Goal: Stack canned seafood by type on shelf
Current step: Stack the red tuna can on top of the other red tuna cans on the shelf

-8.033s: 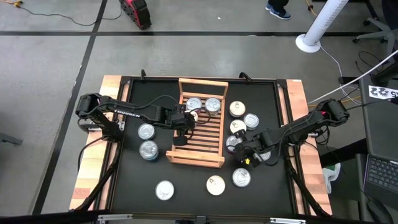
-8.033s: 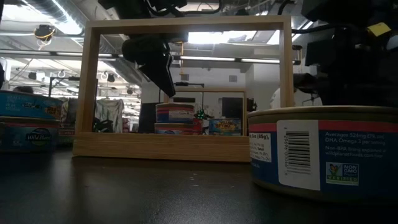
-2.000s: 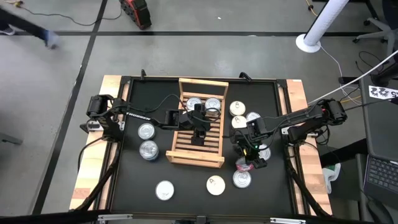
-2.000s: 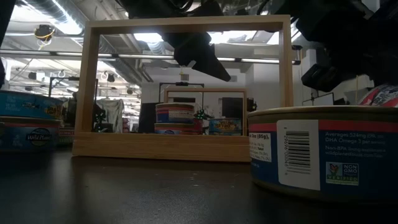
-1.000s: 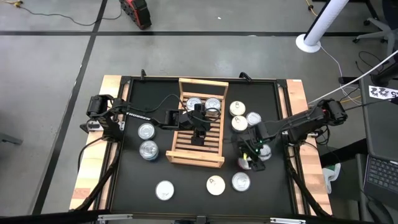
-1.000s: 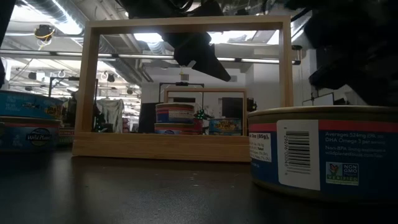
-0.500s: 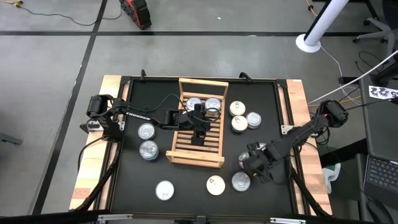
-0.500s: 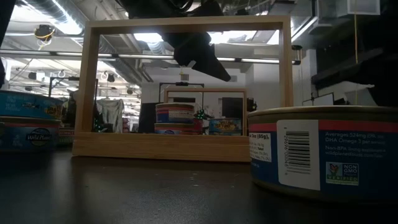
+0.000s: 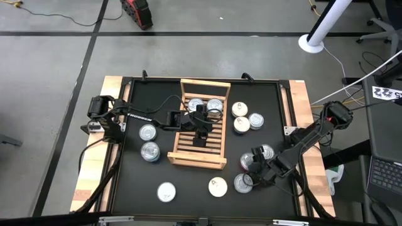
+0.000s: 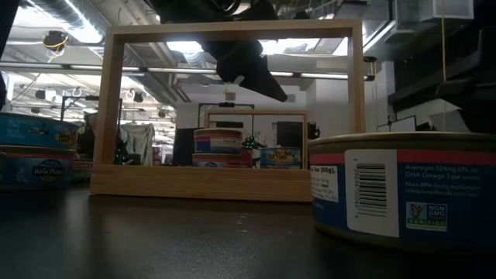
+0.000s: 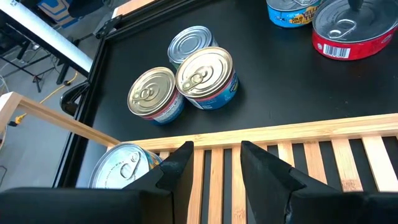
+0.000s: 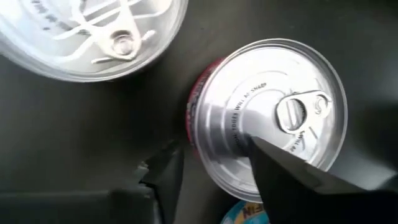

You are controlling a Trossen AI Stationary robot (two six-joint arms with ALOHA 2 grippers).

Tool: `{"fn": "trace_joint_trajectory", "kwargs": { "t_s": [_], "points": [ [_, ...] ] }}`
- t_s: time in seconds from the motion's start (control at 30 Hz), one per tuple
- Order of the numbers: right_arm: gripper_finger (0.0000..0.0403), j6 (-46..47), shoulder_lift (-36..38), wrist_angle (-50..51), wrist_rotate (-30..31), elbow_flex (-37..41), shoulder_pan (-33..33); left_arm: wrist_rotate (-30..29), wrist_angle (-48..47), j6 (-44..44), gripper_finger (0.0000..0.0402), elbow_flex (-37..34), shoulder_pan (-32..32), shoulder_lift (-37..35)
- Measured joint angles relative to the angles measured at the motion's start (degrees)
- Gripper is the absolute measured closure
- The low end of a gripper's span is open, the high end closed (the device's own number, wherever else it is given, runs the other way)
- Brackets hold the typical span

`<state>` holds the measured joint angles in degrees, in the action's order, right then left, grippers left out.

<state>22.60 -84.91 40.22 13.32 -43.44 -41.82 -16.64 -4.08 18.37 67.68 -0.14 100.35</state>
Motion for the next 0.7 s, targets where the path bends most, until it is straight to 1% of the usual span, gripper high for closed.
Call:
{"fn": "trace_joint_trajectory", "kwargs": {
  "t_s": [0.2,0.37,0.43,0.53,0.7],
  "points": [
    [0.0314,0.08,-0.17,0.04,5.91,0.26,0.23,0.0,0.02,0.0,0.0274,0.0,0.0,-0.02],
    [0.0389,0.05,-0.17,-0.42,8.41,0.3,0.34,0.0,0.02,0.08,0.0274,0.0,0.0,-0.02],
    [0.0395,0.09,-0.17,-1.13,8.66,0.33,0.76,0.0,0.02,0.63,0.0274,0.0,0.0,-0.02],
    [0.0389,0.12,-0.2,-2.86,8.68,0.37,2.17,0.0,0.05,1.97,0.0274,0.0,0.0,-0.02],
    [0.0399,0.12,-0.05,-4.94,8.17,0.37,5.42,0.0,0.48,2.62,0.0274,0.0,-0.03,-0.02]
  ]
}}
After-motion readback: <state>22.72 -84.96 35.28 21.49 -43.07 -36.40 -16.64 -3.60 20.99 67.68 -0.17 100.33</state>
